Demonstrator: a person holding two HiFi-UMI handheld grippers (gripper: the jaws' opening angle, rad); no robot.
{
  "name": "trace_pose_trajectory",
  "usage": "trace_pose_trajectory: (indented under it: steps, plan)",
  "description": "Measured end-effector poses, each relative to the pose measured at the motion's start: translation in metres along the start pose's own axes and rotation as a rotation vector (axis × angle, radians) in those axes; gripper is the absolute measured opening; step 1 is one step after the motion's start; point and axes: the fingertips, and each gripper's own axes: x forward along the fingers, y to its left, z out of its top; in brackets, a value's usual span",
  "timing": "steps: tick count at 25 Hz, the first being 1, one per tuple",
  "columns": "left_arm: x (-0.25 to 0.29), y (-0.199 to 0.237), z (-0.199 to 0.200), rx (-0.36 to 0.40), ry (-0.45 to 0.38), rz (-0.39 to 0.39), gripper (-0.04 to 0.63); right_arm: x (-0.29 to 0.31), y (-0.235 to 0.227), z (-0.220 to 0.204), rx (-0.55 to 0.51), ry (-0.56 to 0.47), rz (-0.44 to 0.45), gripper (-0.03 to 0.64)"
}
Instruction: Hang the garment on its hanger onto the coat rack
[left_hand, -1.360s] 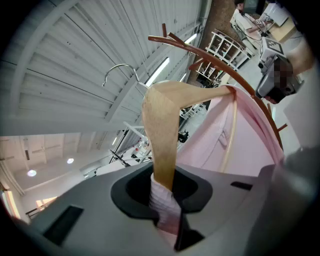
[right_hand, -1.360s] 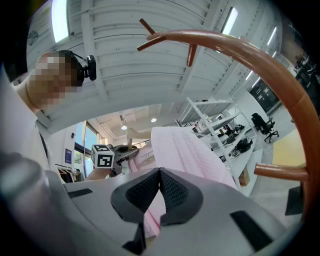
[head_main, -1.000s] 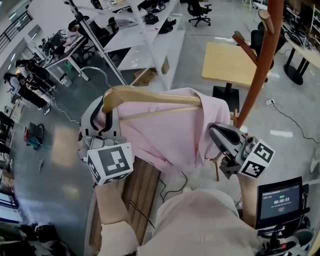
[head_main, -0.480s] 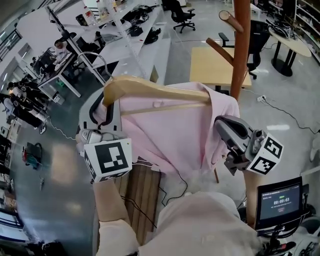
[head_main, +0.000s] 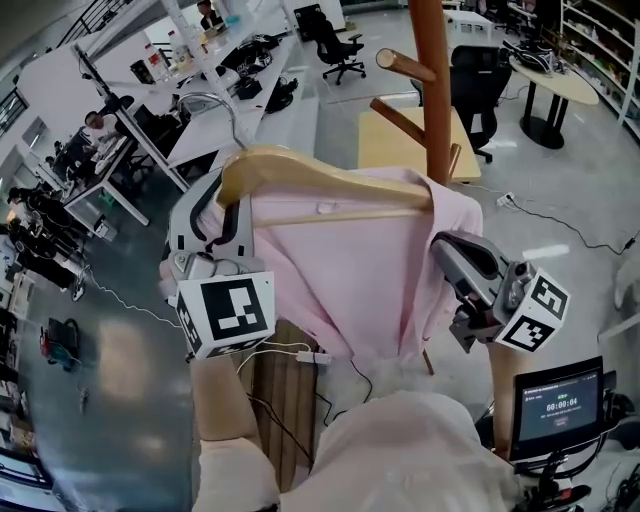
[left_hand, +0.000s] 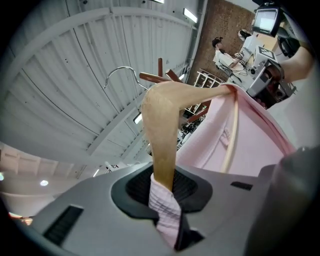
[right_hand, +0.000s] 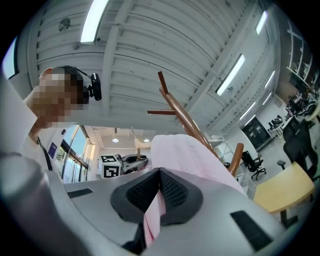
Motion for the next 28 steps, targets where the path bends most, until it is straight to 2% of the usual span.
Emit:
trace_pose_trajectory:
  steps: [16, 28]
  plan:
    - [0.052, -0.034, 0.058, 0.022, -0.156, -0.094, 0.074, -0.031, -0.025, 0.023, -0.075, -0.049, -0.134, 0.009]
    - [0.078, -0.076, 0.073, 0.01, -0.212, -0.171, 0.074, -0.055, -0.043, 0.018, -0.089, -0.051, -0.215, 0.009]
